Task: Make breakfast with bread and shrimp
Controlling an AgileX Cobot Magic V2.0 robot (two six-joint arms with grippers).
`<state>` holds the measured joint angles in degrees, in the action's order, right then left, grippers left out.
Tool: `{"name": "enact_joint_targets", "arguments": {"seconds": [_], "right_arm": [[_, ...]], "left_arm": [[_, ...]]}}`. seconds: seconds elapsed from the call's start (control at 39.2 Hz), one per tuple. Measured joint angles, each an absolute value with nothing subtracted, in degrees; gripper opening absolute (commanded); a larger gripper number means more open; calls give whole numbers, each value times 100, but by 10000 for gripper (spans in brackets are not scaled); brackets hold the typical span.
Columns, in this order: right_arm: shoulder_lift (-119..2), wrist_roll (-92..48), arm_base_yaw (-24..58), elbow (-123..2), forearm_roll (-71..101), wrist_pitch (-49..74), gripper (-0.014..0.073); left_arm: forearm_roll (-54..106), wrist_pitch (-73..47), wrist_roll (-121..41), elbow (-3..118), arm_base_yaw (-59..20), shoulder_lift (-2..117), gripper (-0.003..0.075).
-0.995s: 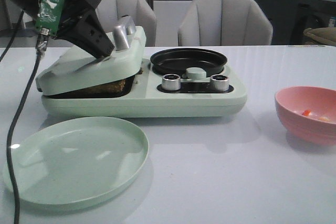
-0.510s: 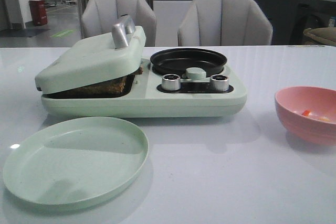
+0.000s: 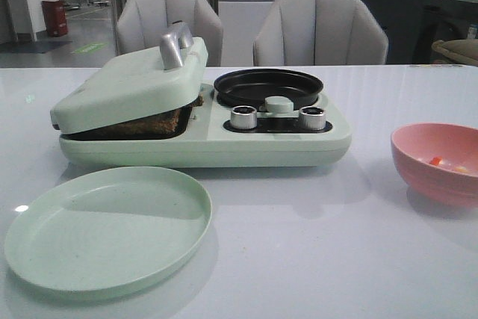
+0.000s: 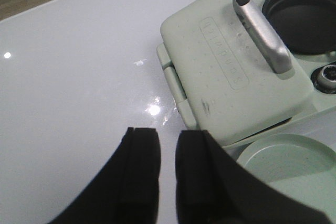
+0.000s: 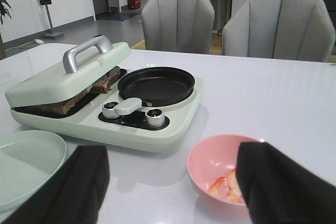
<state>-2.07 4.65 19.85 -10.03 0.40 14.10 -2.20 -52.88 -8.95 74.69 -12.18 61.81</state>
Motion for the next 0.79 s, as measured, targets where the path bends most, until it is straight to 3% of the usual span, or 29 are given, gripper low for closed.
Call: {"name": "enact_joint_targets", "arguments": {"seconds": [0.38, 0.79], "right_arm": [[-207, 465, 1985, -1003, 40, 1410, 600], [-207, 465, 1985, -1003, 40, 1397, 600]], "left_arm": [[37, -3595, -710, 4599, -1218, 3497, 205], [377, -3296, -705, 2502, -1218, 824, 205]]}}
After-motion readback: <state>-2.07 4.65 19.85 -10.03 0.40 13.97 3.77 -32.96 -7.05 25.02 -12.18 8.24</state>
